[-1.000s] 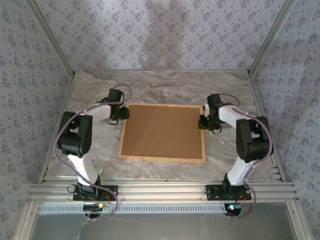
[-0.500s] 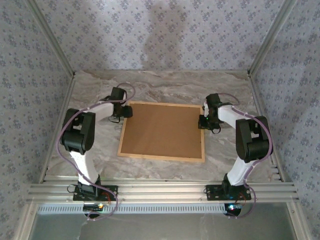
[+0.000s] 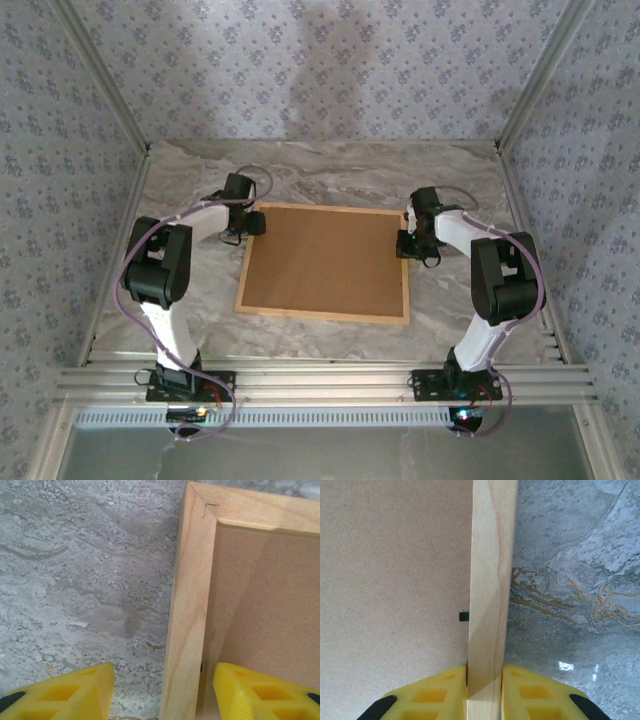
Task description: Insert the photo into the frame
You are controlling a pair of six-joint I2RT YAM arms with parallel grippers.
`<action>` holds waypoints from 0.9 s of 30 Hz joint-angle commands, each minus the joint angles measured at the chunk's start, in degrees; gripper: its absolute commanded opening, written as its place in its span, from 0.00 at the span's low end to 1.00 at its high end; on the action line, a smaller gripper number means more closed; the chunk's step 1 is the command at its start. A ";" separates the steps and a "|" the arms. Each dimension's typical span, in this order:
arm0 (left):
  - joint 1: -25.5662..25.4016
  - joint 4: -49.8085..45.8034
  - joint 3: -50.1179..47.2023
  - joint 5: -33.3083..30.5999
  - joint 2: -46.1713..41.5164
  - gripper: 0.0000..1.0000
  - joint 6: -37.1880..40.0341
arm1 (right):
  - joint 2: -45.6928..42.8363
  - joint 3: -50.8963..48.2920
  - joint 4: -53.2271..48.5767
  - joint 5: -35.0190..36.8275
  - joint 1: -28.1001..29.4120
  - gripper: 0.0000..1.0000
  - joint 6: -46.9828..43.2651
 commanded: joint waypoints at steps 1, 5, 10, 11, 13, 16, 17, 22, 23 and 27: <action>-0.19 -4.62 -0.93 2.00 -3.16 0.57 0.41 | 1.59 -0.51 -0.83 -1.05 1.47 0.23 -1.22; 1.49 -4.02 -0.85 2.62 -5.20 0.58 0.11 | 1.40 -0.51 -0.94 -0.70 1.43 0.22 -1.31; 3.20 -4.28 0.29 3.54 -4.00 0.53 0.18 | 1.51 -0.51 -0.86 -0.69 1.38 0.22 -1.39; 3.47 -4.13 0.53 3.73 -3.58 0.50 0.21 | 1.57 -0.55 -0.87 -0.70 1.38 0.22 -1.44; 3.79 -4.17 1.32 4.36 -2.47 0.46 0.20 | 1.68 -0.51 -0.90 -0.78 1.43 0.22 -1.48; 3.92 -4.70 2.88 5.21 -0.95 0.43 0.38 | 1.66 -0.51 -0.78 -0.78 1.38 0.22 -1.48; 3.92 -4.70 3.27 5.55 -0.55 0.42 0.38 | 1.70 -0.56 -0.85 -0.78 1.38 0.22 -1.49; 3.92 -4.90 4.69 6.82 1.33 0.41 0.32 | 1.78 -0.53 -0.99 -0.87 1.30 0.22 -1.48; 3.92 -4.90 4.85 6.86 1.63 0.41 0.28 | 1.88 -0.58 -0.95 -0.93 1.29 0.22 -1.48; 3.93 -4.90 4.65 7.27 2.44 0.41 0.47 | 1.85 -0.55 -1.04 -0.87 1.21 0.22 -1.57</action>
